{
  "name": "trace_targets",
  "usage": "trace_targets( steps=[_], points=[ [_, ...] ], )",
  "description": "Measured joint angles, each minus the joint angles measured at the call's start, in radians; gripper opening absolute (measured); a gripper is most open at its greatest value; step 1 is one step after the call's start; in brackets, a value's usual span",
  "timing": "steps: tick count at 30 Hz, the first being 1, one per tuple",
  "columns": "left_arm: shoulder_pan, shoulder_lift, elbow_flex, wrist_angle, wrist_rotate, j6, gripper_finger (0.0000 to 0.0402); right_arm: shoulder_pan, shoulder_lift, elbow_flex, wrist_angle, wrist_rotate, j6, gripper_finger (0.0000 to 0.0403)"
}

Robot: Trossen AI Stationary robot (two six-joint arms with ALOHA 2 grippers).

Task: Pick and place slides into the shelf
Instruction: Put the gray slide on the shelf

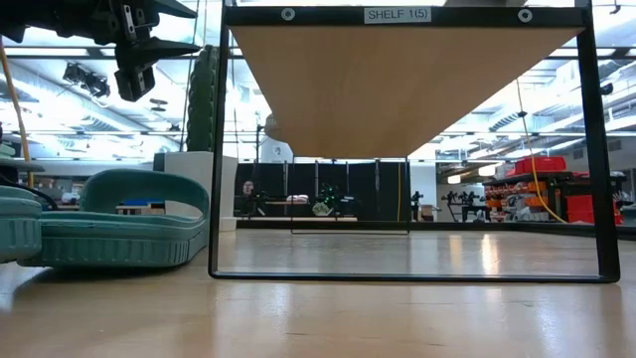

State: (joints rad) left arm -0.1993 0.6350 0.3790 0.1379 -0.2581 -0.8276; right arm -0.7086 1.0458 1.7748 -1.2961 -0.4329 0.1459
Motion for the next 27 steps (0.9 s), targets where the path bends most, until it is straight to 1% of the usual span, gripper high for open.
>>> trace_targets(
  steps=[3,5,11,14,17,20,22,24,27],
  points=[
    [0.000,0.000,0.000,0.000,0.000,0.000,0.0172,0.001,0.003,0.000,0.000,-0.075,-0.017,0.0007],
    [0.000,0.000,0.000,0.000,-0.001,0.000,0.0172,0.013,0.010,0.000,0.002,-0.102,-0.020,0.0007],
    [0.000,0.000,0.000,0.000,-0.004,0.000,0.0172,0.116,0.052,0.001,0.008,-0.098,-0.065,0.0007],
    [0.000,0.000,0.000,0.000,-0.010,-0.006,0.0172,0.171,0.102,0.042,0.004,-0.087,-0.097,0.0007],
    [0.000,0.000,0.000,0.000,-0.011,-0.021,0.0172,0.222,0.165,0.132,-0.008,-0.063,-0.148,0.0007],
    [0.000,0.000,0.000,0.000,-0.011,-0.026,0.0172,0.271,0.245,0.267,-0.100,-0.023,-0.256,0.0007],
    [0.000,0.000,0.000,0.000,-0.011,-0.026,0.0172,0.302,0.303,0.362,-0.202,0.034,-0.323,0.0007],
    [0.000,0.000,0.000,0.000,-0.011,-0.026,0.0172,0.345,0.354,0.439,-0.272,0.102,-0.358,0.0007],
    [0.000,0.000,0.000,0.000,-0.011,-0.026,0.0172,0.417,0.399,0.501,-0.263,0.201,-0.402,0.0007]
  ],
)
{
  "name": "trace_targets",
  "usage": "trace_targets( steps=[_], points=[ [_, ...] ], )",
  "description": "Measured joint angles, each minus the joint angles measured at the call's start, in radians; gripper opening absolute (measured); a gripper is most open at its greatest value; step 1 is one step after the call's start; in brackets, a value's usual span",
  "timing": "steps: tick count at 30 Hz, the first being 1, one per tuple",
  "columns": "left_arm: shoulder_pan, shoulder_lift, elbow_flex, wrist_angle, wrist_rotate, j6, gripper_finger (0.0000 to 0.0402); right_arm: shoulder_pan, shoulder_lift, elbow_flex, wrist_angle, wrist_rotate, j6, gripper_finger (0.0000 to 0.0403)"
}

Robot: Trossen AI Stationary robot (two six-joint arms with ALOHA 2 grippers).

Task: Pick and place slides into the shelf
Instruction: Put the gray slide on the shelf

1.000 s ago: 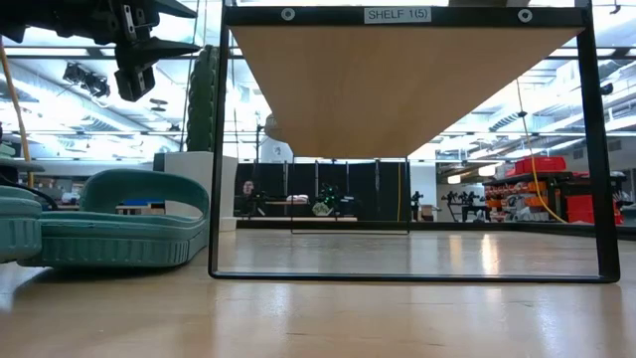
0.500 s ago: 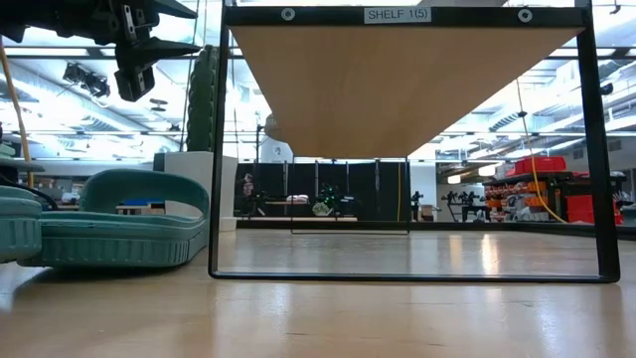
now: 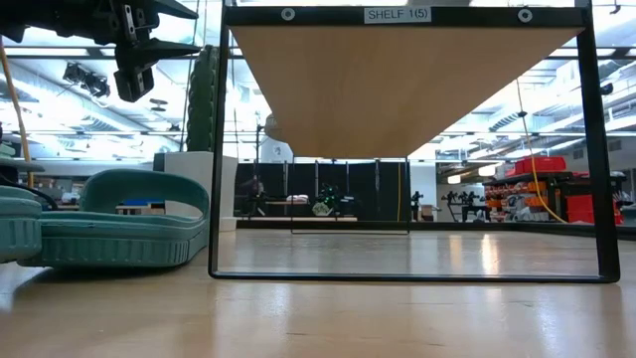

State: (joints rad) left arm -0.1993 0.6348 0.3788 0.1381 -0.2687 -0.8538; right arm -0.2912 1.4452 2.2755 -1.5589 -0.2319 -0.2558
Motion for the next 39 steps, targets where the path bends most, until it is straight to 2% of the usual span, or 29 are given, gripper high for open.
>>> trace_targets(
  steps=[6,19,27,32,39],
  points=[
    [0.000,0.000,0.000,-0.001,0.000,0.006,0.0172,0.171,0.042,0.010,-0.014,0.222,-0.113,0.0007],
    [0.000,0.000,0.000,0.005,0.000,0.004,0.0172,0.389,0.080,0.010,-0.011,0.396,-0.247,0.0007],
    [0.000,0.000,0.000,0.005,0.001,0.009,0.0172,0.520,0.081,0.010,-0.012,0.591,-0.288,0.0007],
    [0.000,0.000,0.000,0.004,0.001,0.011,0.0172,0.566,0.070,-0.021,-0.010,0.609,-0.287,0.0007],
    [0.000,0.000,0.000,0.007,0.000,0.008,0.0172,0.607,-0.004,-0.208,-0.013,0.573,-0.229,0.0007]
  ],
)
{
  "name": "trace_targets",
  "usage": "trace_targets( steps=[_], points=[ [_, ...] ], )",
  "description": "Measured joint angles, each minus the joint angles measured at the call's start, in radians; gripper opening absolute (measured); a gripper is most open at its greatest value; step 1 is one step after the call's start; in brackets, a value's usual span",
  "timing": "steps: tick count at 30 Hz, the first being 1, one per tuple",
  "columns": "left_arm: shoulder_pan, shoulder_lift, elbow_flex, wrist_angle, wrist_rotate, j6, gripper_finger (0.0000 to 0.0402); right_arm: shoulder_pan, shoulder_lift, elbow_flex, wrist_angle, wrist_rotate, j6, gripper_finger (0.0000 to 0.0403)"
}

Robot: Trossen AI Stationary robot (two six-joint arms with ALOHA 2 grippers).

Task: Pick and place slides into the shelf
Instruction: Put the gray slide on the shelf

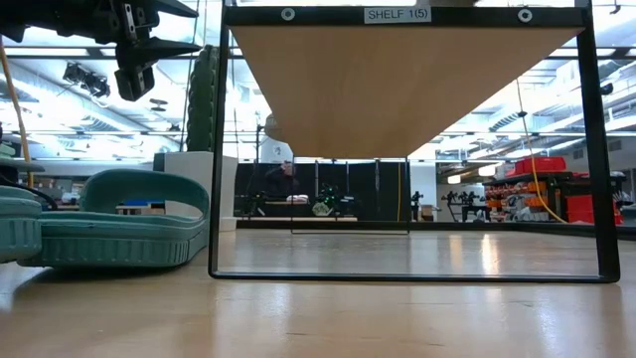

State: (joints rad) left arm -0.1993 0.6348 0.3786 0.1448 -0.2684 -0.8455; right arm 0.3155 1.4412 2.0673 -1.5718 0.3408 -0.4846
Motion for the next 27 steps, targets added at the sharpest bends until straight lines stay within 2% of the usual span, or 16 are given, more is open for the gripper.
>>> trace_targets(
  steps=[9,18,27],
  points=[
    [0.000,0.000,0.000,0.001,-0.004,-0.007,0.0172,0.035,-0.122,-0.177,0.002,-0.032,0.015,0.0007],
    [0.000,0.000,0.000,0.001,-0.044,-0.013,0.0172,0.035,-0.198,-0.414,-0.002,-0.099,-0.017,0.0007],
    [0.000,0.000,0.000,0.001,-0.046,-0.034,0.0172,0.034,-0.102,-0.398,0.004,-0.081,-0.070,0.0007]
  ],
)
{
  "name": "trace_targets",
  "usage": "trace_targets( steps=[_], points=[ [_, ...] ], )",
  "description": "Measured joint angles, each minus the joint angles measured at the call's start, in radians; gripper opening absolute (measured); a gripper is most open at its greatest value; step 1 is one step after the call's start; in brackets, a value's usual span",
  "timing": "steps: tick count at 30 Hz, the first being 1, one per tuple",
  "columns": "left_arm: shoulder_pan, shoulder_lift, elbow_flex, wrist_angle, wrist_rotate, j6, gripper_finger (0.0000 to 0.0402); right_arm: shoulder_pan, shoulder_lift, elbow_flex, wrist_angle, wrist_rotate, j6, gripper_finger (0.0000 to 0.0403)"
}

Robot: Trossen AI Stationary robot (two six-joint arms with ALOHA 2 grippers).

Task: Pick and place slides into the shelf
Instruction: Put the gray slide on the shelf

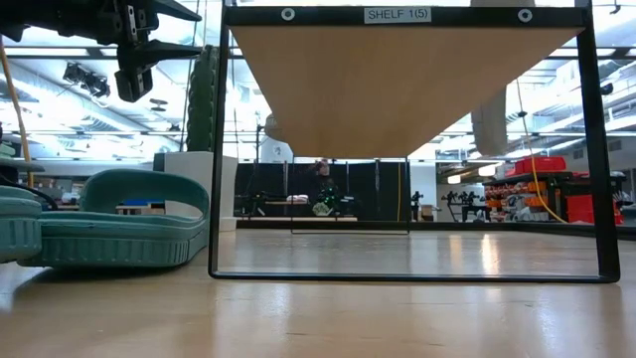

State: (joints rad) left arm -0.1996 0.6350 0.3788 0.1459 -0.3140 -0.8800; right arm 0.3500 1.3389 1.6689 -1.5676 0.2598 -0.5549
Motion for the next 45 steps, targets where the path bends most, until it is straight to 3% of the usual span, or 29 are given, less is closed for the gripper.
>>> trace_targets(
  steps=[12,21,28,35,45],
  points=[
    [-0.001,0.000,0.000,0.000,0.001,0.001,0.0172,-0.052,0.118,0.153,-0.003,0.029,-0.045,0.0007],
    [-0.001,0.000,0.000,0.000,0.054,0.001,0.0172,-0.080,0.187,0.159,-0.003,0.026,-0.071,0.0007],
    [-0.001,0.000,0.000,0.000,0.056,0.003,0.0172,-0.064,0.198,0.166,-0.007,0.002,-0.087,0.0007],
    [-0.001,0.000,0.000,-0.001,0.057,0.004,0.0172,-0.064,0.211,0.285,-0.006,0.044,-0.101,0.0007],
    [-0.001,0.000,0.000,-0.002,0.057,0.015,0.0172,-0.064,0.271,0.370,-0.005,-0.036,-0.112,0.0007]
  ],
)
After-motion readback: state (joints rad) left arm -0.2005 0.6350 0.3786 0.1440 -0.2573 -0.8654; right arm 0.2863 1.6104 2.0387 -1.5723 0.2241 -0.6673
